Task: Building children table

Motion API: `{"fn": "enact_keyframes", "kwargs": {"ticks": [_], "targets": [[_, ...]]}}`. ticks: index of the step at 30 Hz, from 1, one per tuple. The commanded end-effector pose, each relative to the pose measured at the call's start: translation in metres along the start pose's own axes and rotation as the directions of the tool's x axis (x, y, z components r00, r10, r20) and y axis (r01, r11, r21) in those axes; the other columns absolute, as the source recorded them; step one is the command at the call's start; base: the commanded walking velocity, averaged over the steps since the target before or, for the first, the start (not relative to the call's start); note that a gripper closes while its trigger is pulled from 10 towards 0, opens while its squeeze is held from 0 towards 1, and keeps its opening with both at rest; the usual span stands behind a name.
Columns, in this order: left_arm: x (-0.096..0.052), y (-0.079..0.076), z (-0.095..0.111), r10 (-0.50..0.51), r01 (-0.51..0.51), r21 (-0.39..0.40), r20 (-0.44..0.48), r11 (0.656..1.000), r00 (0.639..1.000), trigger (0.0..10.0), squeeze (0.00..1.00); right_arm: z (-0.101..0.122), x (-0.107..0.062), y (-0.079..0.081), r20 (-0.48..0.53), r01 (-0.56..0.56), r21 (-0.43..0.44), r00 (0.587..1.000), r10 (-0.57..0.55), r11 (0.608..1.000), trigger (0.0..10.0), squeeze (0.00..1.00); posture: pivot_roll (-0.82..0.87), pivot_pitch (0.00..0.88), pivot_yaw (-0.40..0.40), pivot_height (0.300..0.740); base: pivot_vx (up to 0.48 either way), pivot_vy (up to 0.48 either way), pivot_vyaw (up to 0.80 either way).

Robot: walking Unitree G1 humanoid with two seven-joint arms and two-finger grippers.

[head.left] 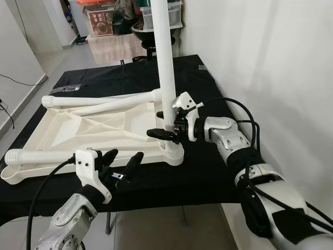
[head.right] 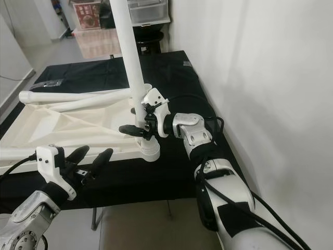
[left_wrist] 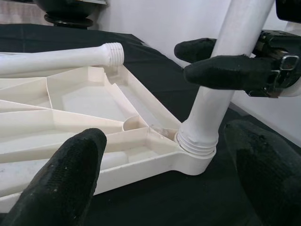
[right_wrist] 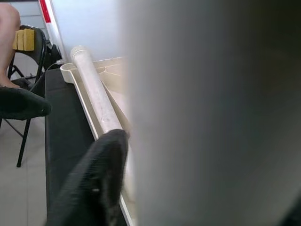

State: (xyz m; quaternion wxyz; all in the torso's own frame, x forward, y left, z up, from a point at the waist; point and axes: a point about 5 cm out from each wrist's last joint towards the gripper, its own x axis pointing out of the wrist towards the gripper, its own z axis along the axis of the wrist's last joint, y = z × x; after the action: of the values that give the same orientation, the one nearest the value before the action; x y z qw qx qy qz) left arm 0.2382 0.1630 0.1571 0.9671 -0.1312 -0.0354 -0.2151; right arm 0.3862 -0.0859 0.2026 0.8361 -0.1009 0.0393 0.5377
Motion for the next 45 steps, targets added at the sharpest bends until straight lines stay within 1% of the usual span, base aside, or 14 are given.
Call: {"fn": "enact_keyframes", "kwargs": {"ticks": [1,11,14,15,19,25,26,27,28,30,31,38,39,45], "targets": [[-0.002,0.001,0.000,0.010,-0.010,-0.004,-0.005,1.000,1.000,10.0,0.00,0.006,0.007,0.005,0.018,-0.060,0.014,0.998,0.060,0.998,0.0,0.00,-0.03,0.038,0.057,0.740,0.000,0.000,0.00],[-0.003,0.001,0.001,0.010,-0.010,-0.007,-0.003,1.000,1.000,10.0,0.00,-0.024,-0.003,0.009,-0.050,0.041,-0.026,0.998,-0.042,0.999,0.0,0.00,-0.04,0.048,0.043,0.740,0.000,0.000,0.00],[-0.005,0.003,0.002,0.014,-0.014,-0.003,-0.002,1.000,1.000,10.0,0.00,-0.053,0.004,0.028,-0.152,0.248,0.017,0.958,-0.243,0.969,0.0,0.00,-0.03,0.054,0.041,0.740,0.000,0.000,0.00],[-0.005,0.004,0.003,0.014,-0.014,-0.006,-0.003,1.000,1.000,10.0,0.00,-0.055,0.005,0.042,-0.149,0.547,0.101,0.834,-0.531,0.831,0.0,0.00,-0.06,0.060,0.079,0.740,0.000,0.000,0.00],[-0.005,0.006,0.002,0.008,-0.008,-0.010,-0.007,1.000,1.000,10.0,0.00,-0.048,0.004,0.058,-0.106,0.570,0.072,0.820,-0.562,0.818,0.0,0.00,-0.07,0.055,0.083,0.740,0.000,0.000,0.00],[-0.002,0.006,0.001,0.000,0.000,-0.014,-0.013,1.000,1.000,10.0,0.00,-0.049,0.009,0.047,-0.122,0.562,0.060,0.825,-0.552,0.825,0.0,0.00,-0.06,0.043,0.071,0.740,0.000,0.000,0.00],[-0.002,0.006,0.002,0.011,-0.011,-0.013,-0.004,1.000,1.000,10.0,0.00,-0.047,0.013,0.041,-0.130,0.574,0.059,0.816,-0.563,0.817,4.0,0.00,-0.06,0.032,0.067,0.740,0.000,0.000,0.00],[-0.002,0.007,0.002,0.020,-0.020,-0.012,0.002,1.000,1.000,10.0,0.00,-0.045,0.015,0.038,-0.133,0.583,0.055,0.809,-0.572,0.811,4.0,0.00,-0.06,0.032,0.067,0.740,0.000,0.000,0.00],[-0.001,0.007,0.003,0.027,-0.027,-0.011,0.007,1.000,1.000,10.0,0.00,-0.040,0.015,0.038,-0.108,0.577,0.063,0.815,-0.569,0.814,10.0,0.00,-0.05,0.035,0.068,0.740,0.000,0.000,0.00],[-0.001,0.007,0.003,0.031,-0.031,-0.011,0.009,0.999,0.999,10.0,0.00,-0.035,0.013,0.039,-0.080,0.568,0.079,0.823,-0.563,0.819,10.0,0.00,-0.05,0.035,0.068,0.740,0.000,0.000,0.00],[-0.001,0.007,0.003,0.029,-0.029,-0.011,0.008,1.000,1.000,10.0,0.00,-0.033,0.012,0.037,-0.071,0.548,0.093,0.836,-0.544,0.831,10.0,1.00,-0.05,0.036,0.067,0.740,0.000,0.000,0.00],[0.000,0.007,0.002,0.013,-0.013,-0.017,-0.001,1.000,1.000,10.0,0.00,-0.003,0.001,0.026,0.089,0.150,0.030,0.984,-0.152,0.988,10.0,0.95,-0.06,0.036,0.071,0.740,0.000,0.000,0.00],[0.000,0.007,0.002,0.014,-0.014,-0.017,0.000,1.000,1.000,10.0,0.00,-0.004,-0.001,0.023,0.067,0.087,-0.003,0.994,-0.086,0.996,10.0,0.00,-0.05,0.034,0.068,0.740,0.000,0.000,0.00],[0.001,0.006,0.002,0.020,-0.020,-0.015,0.004,1.000,1.000,10.0,0.00,-0.001,-0.003,0.011,0.031,-0.039,-0.017,0.999,0.040,0.999,10.0,0.00,-0.05,0.028,0.060,0.740,0.000,0.000,0.00]]}}
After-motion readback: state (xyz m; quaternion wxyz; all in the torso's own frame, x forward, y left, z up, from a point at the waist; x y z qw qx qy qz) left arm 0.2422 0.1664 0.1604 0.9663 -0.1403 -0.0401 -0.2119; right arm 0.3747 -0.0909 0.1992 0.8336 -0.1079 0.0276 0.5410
